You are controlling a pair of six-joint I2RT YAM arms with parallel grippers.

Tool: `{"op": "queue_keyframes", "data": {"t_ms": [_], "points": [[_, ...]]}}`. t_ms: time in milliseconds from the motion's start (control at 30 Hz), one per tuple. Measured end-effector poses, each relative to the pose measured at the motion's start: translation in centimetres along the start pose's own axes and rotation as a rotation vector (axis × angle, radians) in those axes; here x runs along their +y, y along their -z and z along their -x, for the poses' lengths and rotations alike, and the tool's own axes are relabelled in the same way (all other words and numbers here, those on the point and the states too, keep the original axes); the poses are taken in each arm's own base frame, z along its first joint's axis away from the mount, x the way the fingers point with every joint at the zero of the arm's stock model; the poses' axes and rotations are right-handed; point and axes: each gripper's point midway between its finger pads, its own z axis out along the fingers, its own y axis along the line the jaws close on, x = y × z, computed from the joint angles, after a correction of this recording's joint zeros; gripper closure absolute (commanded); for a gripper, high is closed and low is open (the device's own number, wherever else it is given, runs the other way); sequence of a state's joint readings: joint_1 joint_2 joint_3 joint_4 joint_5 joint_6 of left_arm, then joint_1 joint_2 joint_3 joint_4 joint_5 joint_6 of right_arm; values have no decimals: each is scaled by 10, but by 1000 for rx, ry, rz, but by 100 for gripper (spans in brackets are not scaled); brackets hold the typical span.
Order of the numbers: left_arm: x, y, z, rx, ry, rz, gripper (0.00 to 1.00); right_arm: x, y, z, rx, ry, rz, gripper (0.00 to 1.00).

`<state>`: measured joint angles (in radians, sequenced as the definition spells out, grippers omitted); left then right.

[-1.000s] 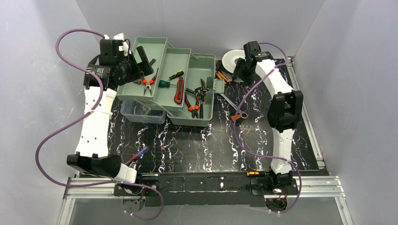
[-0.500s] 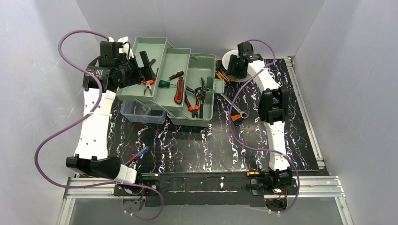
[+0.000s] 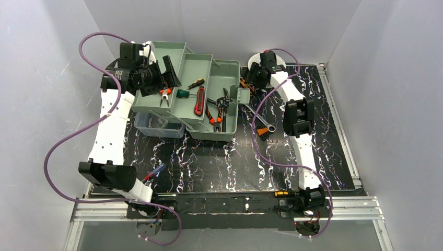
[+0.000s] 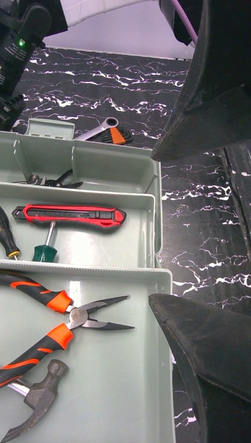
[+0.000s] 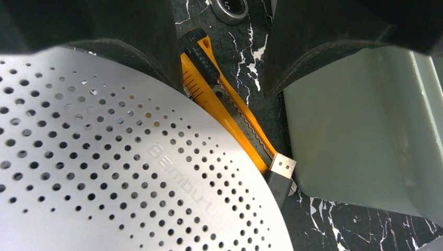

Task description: Pack the tool kit

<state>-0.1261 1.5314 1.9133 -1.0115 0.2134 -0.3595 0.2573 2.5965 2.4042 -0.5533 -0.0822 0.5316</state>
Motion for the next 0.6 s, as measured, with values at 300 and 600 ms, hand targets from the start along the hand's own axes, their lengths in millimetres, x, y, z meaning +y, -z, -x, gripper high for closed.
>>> {"op": "queue_keyframes", "data": {"t_ms": [300,600], "points": [[0,-2,1,-8,-2,-5,2,-12,3,-35,86,-32,-65,51],[4,-1,-3,-8,-2,4,2,-32,26,-47,104,28,-222,79]]}}
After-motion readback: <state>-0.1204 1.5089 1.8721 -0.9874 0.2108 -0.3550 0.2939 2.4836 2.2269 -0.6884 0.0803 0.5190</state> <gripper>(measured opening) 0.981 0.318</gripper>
